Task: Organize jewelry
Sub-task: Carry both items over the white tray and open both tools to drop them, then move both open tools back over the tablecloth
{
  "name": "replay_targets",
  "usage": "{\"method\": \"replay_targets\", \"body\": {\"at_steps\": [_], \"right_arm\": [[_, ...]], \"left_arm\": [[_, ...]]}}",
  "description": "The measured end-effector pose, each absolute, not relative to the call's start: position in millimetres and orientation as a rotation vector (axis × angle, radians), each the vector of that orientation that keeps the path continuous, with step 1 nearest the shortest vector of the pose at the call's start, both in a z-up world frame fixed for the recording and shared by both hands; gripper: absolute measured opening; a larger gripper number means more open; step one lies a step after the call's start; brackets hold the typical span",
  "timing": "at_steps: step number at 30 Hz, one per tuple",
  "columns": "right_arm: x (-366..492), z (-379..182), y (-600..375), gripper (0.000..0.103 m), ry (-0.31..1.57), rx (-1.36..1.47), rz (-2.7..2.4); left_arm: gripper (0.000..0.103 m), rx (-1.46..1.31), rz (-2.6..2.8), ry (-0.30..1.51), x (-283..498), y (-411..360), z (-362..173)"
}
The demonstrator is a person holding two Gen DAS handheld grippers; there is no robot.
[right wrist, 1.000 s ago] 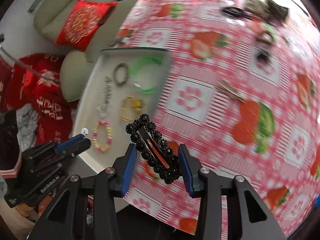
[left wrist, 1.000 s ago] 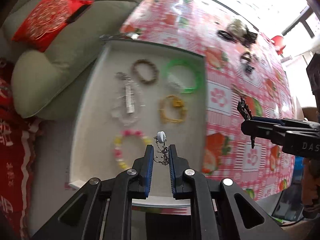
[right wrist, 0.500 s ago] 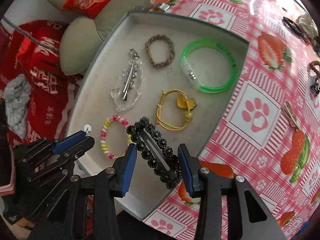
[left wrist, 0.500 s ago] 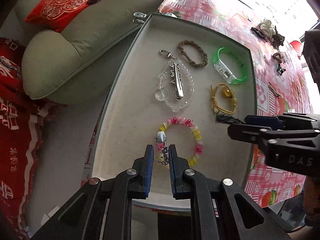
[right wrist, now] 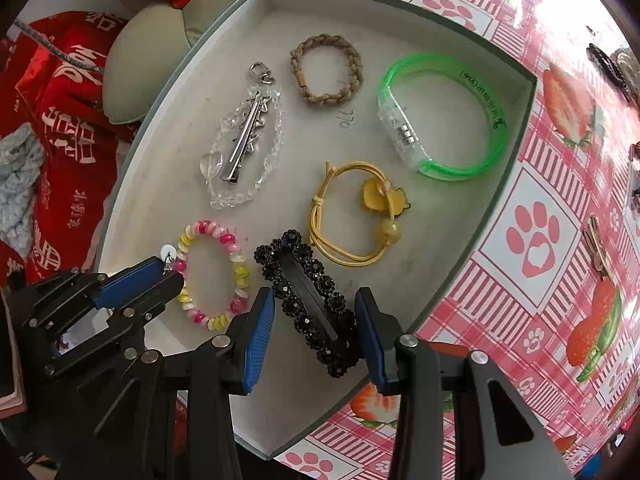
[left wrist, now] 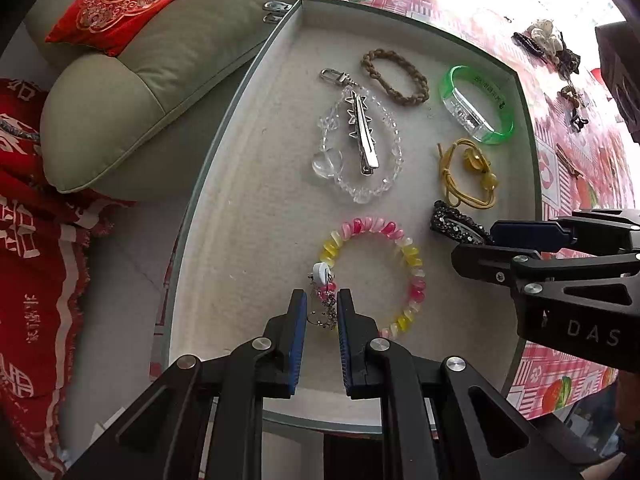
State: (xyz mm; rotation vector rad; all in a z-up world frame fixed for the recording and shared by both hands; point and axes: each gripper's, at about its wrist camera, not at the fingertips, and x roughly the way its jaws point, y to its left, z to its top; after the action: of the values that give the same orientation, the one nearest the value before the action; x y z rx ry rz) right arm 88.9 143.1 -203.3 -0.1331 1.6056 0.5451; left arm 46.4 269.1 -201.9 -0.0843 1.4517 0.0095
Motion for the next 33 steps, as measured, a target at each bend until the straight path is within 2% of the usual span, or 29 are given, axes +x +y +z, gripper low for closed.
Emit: {"method": "replay_targets", "body": {"at_steps": [2, 7, 11, 16, 24, 25, 26, 27, 29, 33], "right_arm": [[87, -204, 147, 0.047, 1.606, -0.128, 0.550], [91, -193, 143, 0.065, 1.583, -0.097, 0.568], [93, -181, 142, 0.066, 1.556, -0.070, 0.570], [94, -166, 129, 0.073, 1.523, -0.012, 0.548], [89, -147, 73, 0.079, 1.490, 0.070, 0.461], [88, -145, 62, 0.079, 1.488, 0.084, 0.442], [87, -145, 56, 0.079, 1.487, 0.093, 0.429], [86, -144, 45, 0.079, 1.486, 0.108, 0.406], [85, -143, 26, 0.079, 1.487, 0.131, 0.370], [79, -146, -16, 0.079, 1.487, 0.196, 0.261]], "left_arm": [[0.022, -0.077, 0.011, 1.456, 47, 269, -202], [0.022, -0.060, 0.016, 1.462, 47, 266, -200], [0.022, -0.046, 0.019, 1.463, 47, 263, -195], [0.022, -0.027, 0.029, 1.453, 48, 261, -186], [0.023, 0.011, 0.029, 1.435, 51, 248, -167], [0.032, 0.013, 0.026, 1.432, 52, 247, -165], [0.074, 0.016, 0.026, 1.429, 52, 245, -163], [0.103, 0.022, 0.038, 1.417, 53, 243, -159], [0.103, 0.038, 0.036, 1.367, 53, 238, -148], [0.103, 0.068, 0.001, 1.379, 60, 225, -143]]}}
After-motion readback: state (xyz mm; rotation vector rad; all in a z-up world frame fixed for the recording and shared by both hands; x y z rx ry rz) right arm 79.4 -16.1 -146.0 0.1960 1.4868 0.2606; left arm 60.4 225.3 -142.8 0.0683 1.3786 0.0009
